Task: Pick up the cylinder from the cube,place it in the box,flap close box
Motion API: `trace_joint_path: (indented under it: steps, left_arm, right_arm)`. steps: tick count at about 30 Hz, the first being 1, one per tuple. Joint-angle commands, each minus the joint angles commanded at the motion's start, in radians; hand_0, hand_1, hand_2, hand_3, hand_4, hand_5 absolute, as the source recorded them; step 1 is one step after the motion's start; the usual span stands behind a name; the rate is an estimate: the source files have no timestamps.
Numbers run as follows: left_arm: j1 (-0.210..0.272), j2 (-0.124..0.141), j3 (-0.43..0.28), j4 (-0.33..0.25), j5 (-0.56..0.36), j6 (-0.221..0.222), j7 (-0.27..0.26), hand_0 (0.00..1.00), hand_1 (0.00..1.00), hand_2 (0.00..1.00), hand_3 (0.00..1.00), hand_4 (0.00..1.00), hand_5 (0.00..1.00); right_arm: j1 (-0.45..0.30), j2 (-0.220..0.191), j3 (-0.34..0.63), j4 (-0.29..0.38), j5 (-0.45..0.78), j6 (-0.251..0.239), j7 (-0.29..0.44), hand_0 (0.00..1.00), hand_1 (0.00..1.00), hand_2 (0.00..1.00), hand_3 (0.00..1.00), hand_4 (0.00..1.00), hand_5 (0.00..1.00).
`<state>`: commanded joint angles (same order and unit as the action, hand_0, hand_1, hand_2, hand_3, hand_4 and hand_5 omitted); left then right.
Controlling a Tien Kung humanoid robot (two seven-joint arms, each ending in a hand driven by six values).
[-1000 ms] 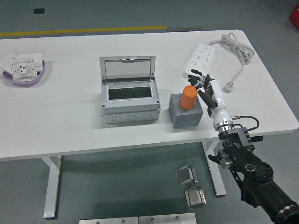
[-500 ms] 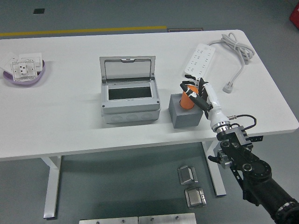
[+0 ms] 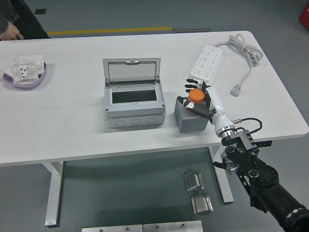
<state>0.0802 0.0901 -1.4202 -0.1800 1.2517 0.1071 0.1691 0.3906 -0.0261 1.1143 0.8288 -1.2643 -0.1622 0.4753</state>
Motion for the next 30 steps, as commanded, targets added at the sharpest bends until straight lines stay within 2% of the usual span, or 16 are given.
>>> trace_joint_path:
  steps: [12,13,18,19,24,25,30]
  left_arm:
    - [0.001,0.0,0.001,0.0,-0.002,0.0,0.0,0.631,0.644,0.628,0.687,0.644,0.235]
    - [0.001,0.0,0.001,0.0,-0.003,0.0,0.0,0.631,0.644,0.628,0.688,0.643,0.233]
    - [0.002,0.0,0.0,0.0,-0.003,-0.001,0.001,0.631,0.644,0.628,0.688,0.643,0.233]
    - [0.002,0.0,0.001,0.0,-0.004,-0.002,0.001,0.631,0.644,0.629,0.688,0.645,0.23]
    - [0.003,0.001,0.001,0.0,-0.007,-0.005,-0.001,0.631,0.644,0.629,0.688,0.645,0.23]
    - [0.003,0.001,0.001,0.0,-0.008,-0.005,-0.001,0.631,0.644,0.629,0.688,0.646,0.23]
    - [0.003,0.002,0.0,0.0,-0.007,-0.007,0.0,0.631,0.644,0.629,0.688,0.646,0.23]
  right_arm:
    - [-0.008,0.0,-0.011,0.001,0.027,-0.004,0.0,0.672,0.708,0.708,0.791,0.815,0.092]
    - [-0.008,0.0,-0.012,0.002,0.03,-0.004,0.0,0.659,0.696,0.692,0.776,0.753,0.062]
    - [-0.012,0.001,-0.024,0.004,0.047,-0.011,0.004,0.659,0.696,0.692,0.776,0.753,0.062]
    - [-0.013,0.002,-0.027,0.005,0.05,-0.013,0.004,0.67,0.656,0.633,0.663,0.291,0.002]
    - [-0.018,0.005,-0.037,0.009,0.069,-0.024,0.003,0.67,0.656,0.633,0.663,0.291,0.002]
    - [-0.019,0.005,-0.038,0.009,0.072,-0.026,0.002,0.675,0.621,0.593,0.593,0.002,0.002]
    - [-0.02,0.004,-0.043,0.014,0.08,-0.032,-0.006,0.675,0.621,0.593,0.593,0.002,0.002]
